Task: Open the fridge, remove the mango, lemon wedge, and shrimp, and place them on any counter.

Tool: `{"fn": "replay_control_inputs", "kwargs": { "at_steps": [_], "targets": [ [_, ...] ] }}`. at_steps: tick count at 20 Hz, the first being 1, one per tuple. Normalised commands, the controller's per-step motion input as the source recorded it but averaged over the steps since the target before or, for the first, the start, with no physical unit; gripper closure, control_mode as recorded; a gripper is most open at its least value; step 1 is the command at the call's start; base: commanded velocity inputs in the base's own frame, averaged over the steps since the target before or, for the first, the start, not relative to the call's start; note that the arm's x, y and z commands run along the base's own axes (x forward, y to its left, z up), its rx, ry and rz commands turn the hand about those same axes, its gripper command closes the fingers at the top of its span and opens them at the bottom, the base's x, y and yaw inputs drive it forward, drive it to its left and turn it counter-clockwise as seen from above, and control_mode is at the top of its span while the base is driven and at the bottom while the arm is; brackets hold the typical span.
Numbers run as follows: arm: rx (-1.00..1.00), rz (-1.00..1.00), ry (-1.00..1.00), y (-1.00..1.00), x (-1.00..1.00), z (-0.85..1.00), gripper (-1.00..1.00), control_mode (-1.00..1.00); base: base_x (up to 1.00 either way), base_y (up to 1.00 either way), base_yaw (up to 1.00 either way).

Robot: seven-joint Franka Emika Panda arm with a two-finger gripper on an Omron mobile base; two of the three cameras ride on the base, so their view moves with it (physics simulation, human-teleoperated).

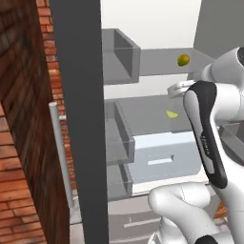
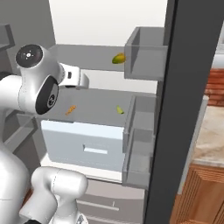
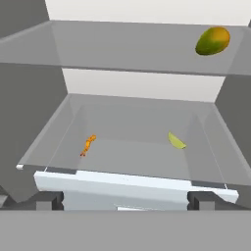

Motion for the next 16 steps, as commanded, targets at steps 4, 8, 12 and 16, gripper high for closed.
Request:
{"fn": "replay_control_inputs", "kwargs": {
  "at_steps": [4, 8, 12, 16],
  "targets": [
    [0.0, 0.0, 0.0, 0.0, 0.0, 0.0, -1.0, 1.0, 0.71, -0.37, 0.3],
    [0.0, 0.0, 0.0, 0.0, 0.0, 0.0, -1.0, 1.0, 0.62, -0.05, 0.07],
    [0.0, 0.0, 0.03, 0.0, 0.18, -0.17, -1.0, -1.0, 0.0, 0.0, 0.0],
    [0.0, 0.0, 0.07, 0.0, 0.01, -0.12, -1.0, -1.0, 0.0, 0.0, 0.0]
  ]
}}
